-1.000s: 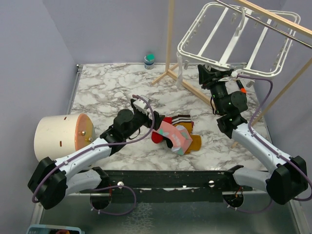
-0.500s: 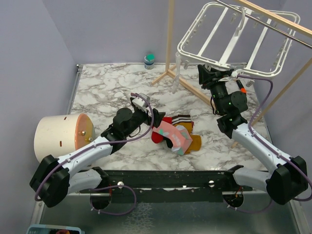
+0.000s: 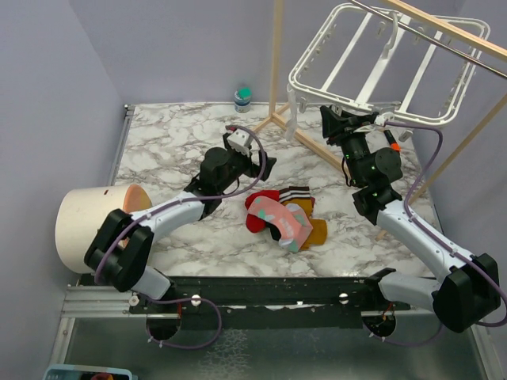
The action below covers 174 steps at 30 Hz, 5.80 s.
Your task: Remove the socks clipped to the hanger
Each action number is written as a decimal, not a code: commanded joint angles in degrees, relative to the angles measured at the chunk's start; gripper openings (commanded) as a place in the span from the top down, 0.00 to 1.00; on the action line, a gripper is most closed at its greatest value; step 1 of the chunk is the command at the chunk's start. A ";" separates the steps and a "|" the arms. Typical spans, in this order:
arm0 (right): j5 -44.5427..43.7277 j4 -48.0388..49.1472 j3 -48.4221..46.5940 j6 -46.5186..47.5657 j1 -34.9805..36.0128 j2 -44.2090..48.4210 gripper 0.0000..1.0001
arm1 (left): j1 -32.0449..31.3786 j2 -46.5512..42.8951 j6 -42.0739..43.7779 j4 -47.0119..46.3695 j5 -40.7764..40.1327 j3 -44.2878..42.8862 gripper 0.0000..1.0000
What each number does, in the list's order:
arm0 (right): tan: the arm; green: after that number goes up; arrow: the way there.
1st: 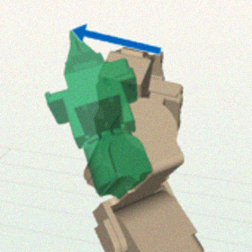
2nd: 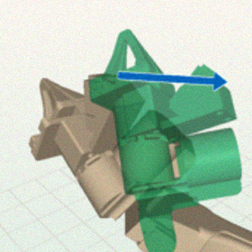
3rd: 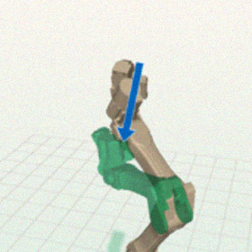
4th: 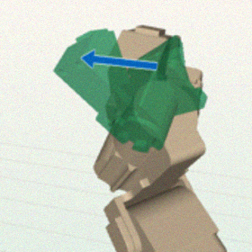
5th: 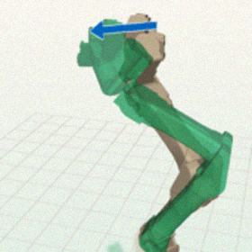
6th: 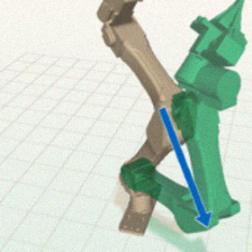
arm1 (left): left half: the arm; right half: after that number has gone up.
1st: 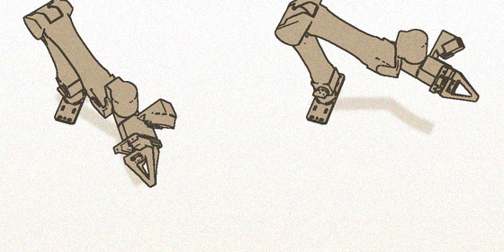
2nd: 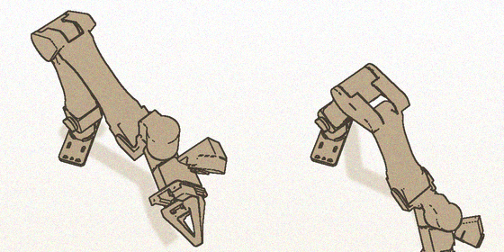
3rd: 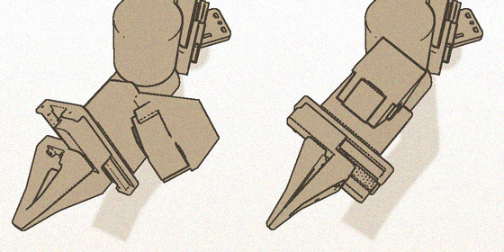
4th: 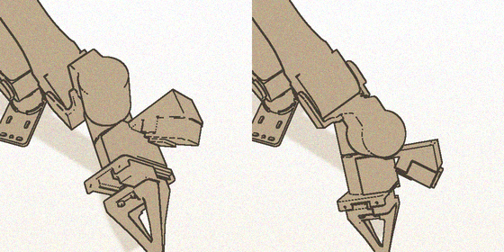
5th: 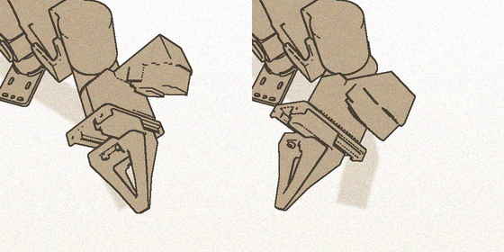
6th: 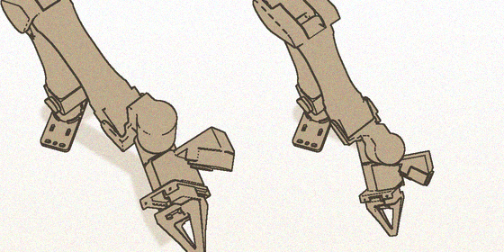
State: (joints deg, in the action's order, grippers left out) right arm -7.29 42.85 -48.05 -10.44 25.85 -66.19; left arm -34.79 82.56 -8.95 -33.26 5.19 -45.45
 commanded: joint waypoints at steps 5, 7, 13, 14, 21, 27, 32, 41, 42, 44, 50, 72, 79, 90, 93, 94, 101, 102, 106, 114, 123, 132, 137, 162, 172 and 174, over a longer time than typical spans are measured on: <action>1.14 -2.04 -0.77 0.93 -0.27 1.08 0.99 | 0.51 11.50 0.13 -6.29 4.51 -13.25 0.01; 1.16 -2.07 -0.67 1.01 -0.27 1.07 0.98 | 0.51 14.15 -0.79 -7.48 5.11 -15.59 0.01; 0.95 -1.98 -0.48 1.53 -0.27 1.07 0.98 | 0.51 21.59 -3.17 -9.02 4.53 -21.78 0.01; 0.90 -1.90 -0.47 1.62 -0.27 1.07 0.98 | 0.51 22.60 -3.54 -9.34 4.43 -22.60 0.01; 0.52 -1.83 -0.46 2.26 -0.27 0.72 0.98 | 0.42 29.05 -5.16 -11.41 3.86 -27.40 0.01; 0.52 -1.81 -0.46 2.59 -0.27 0.45 0.98 | 0.24 33.39 -5.30 -12.14 4.11 -29.77 0.01; 0.37 -1.96 -0.45 2.95 -0.27 0.30 0.98 | 0.24 35.45 -3.21 -12.40 2.66 -30.06 0.01; 0.70 -1.85 -0.73 2.61 -0.27 -0.34 0.98 | 0.24 37.06 -1.21 -14.62 1.23 -30.92 1.00; 0.70 -1.95 -0.73 2.61 -0.27 -0.23 0.98 | 0.32 36.88 -0.83 -14.64 1.14 -30.66 1.00; 0.62 -2.21 -0.65 2.62 -0.27 -0.01 0.97 | 0.40 36.08 -0.18 -14.73 1.22 -29.71 1.00; 1.03 -2.33 0.32 1.81 -0.27 0.58 0.57 | 0.42 31.61 1.11 -15.20 1.97 -25.42 1.00; 8.31 -3.48 16.51 -1.82 3.08 11.98 0.06 | -4.20 9.63 6.11 -15.04 2.18 -2.48 1.00; 10.25 -4.28 18.09 -1.41 3.47 14.36 0.05 | -6.00 4.66 6.49 -14.76 1.63 2.45 1.00; 11.86 -4.87 18.46 -1.87 3.51 15.90 0.06 | -8.48 1.24 6.78 -13.47 0.48 5.92 1.00; 12.12 -4.97 18.37 -1.78 3.65 15.89 0.06 | -9.12 0.54 6.99 -13.01 0.22 6.48 1.00; 12.20 -4.97 18.39 -1.78 3.60 15.92 0.06 | -9.34 0.32 7.13 -12.79 0.22 6.63 1.00; 12.73 -4.73 18.43 -1.75 3.69 16.01 0.06 | -10.70 -1.16 7.21 -11.42 -0.23 8.08 1.00; 12.85 -4.67 18.43 -1.75 3.72 15.94 0.06 | -10.92 -1.30 7.20 -11.28 -0.36 8.26 1.00; 13.25 -4.38 18.35 -1.87 3.72 15.66 0.06 | -11.93 -2.02 7.24 -10.72 -0.77 8.69 1.00; 13.52 -4.18 18.43 -1.52 3.78 16.17 0.06 | -13.14 -3.47 7.63 -9.23 -1.13 9.24 1.00; 14.23 -3.52 18.74 -1.35 3.95 16.16 0.06 | -15.56 -4.58 7.97 -7.98 -2.40 9.82 1.00; 15.10 -3.03 18.24 -0.83 4.17 16.58 0.06 | -20.32 -4.82 8.69 -6.85 -4.80 9.52 1.00; 15.94 -2.82 17.28 -0.01 4.12 16.15 0.06 | -22.08 -4.47 10.10 -6.39 -6.62 9.59 1.00; 16.18 8.29 10.13 0.47 4.12 9.95 0.06 | -26.11 -0.92 10.53 -5.92 -9.51 8.94 1.00; 11.61 19.10 10.65 -1.85 4.12 5.49 0.24 | -26.39 -1.61 10.44 -5.87 -9.85 9.33 1.00; 10.79 20.18 10.45 -2.15 4.12 4.67 0.28 | -26.39 -1.68 10.46 -5.90 -9.85 9.33 1.00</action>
State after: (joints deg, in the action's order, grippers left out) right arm 6.59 57.45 -36.49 -11.42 29.67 -60.18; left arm -60.62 81.03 1.15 -40.47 -3.60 -36.60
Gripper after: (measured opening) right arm 0.747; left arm 0.011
